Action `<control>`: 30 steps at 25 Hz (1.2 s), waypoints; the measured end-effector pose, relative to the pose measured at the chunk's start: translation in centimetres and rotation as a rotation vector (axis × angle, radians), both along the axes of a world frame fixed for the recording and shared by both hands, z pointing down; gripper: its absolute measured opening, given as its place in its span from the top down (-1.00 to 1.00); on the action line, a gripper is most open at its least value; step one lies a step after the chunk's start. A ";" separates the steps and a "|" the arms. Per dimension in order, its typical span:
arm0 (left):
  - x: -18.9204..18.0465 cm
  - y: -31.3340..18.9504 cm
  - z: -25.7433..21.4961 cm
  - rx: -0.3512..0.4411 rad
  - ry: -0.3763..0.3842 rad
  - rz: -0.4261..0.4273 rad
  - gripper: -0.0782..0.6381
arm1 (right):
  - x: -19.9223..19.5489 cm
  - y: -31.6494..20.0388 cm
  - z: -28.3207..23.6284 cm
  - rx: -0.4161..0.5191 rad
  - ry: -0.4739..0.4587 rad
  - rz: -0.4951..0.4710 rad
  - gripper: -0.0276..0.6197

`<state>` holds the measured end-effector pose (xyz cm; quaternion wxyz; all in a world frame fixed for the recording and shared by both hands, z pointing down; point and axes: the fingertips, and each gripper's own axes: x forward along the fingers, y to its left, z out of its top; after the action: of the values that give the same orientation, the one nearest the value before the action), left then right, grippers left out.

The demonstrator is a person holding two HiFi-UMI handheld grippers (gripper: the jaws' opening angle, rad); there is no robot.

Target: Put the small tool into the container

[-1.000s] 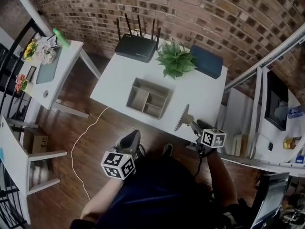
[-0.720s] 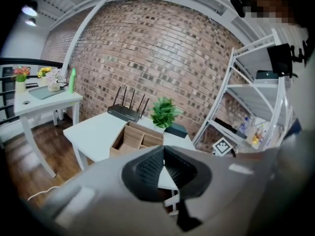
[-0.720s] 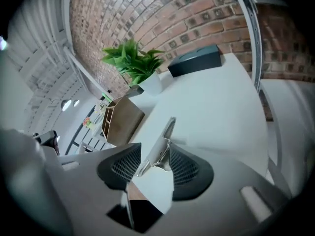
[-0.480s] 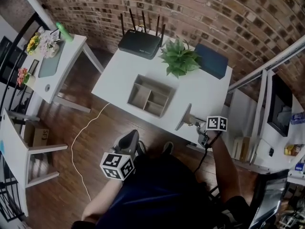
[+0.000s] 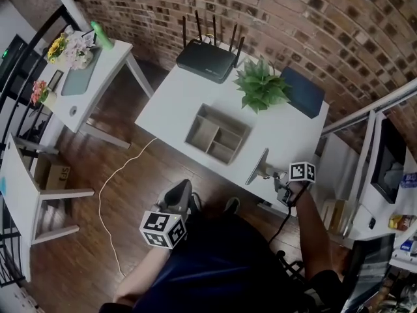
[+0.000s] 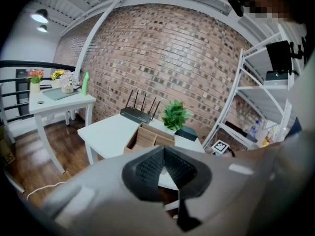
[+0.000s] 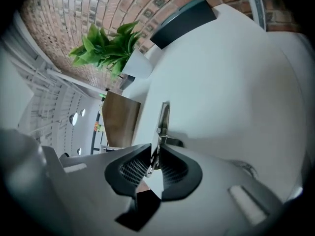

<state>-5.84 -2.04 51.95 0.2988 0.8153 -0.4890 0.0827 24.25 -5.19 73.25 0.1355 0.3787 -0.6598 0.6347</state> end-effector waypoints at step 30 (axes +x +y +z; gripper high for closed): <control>8.2 -1.0 -0.6 0.029 -0.034 0.129 0.77 | -1.0 -0.7 -17.4 0.682 0.191 0.053 0.87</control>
<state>2.37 -3.04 51.38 0.2727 0.8480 -0.4414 0.1084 23.28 -5.85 55.84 0.0458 0.4768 -0.8080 0.3430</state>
